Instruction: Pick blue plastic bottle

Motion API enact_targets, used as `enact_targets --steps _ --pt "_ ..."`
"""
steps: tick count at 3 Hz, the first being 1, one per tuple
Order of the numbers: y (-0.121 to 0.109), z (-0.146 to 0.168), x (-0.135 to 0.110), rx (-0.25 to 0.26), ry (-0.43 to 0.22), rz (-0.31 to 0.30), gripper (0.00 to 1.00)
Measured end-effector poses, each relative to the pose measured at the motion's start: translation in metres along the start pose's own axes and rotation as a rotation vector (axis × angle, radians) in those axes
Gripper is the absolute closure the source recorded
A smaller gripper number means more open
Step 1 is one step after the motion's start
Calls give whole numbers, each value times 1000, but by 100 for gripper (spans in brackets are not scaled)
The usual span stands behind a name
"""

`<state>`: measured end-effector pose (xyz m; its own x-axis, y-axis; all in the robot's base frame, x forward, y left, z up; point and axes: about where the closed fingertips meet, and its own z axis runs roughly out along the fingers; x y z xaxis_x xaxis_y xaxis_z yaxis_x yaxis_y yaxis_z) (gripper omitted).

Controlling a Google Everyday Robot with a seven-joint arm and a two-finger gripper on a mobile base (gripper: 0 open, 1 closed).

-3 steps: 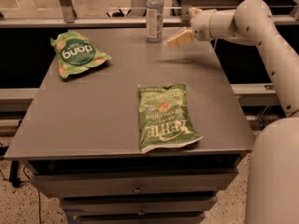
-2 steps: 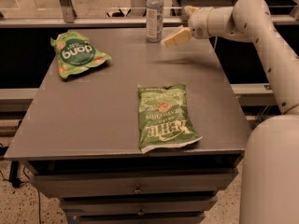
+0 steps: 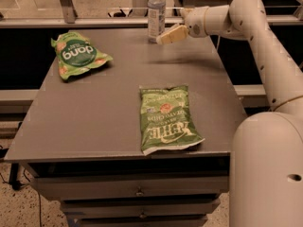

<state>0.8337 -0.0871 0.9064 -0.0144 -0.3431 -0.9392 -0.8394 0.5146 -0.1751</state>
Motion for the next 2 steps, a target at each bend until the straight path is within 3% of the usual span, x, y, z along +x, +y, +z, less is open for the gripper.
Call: enact_targets --steps 2 --pt "-1 16 0 62 69 49 0"
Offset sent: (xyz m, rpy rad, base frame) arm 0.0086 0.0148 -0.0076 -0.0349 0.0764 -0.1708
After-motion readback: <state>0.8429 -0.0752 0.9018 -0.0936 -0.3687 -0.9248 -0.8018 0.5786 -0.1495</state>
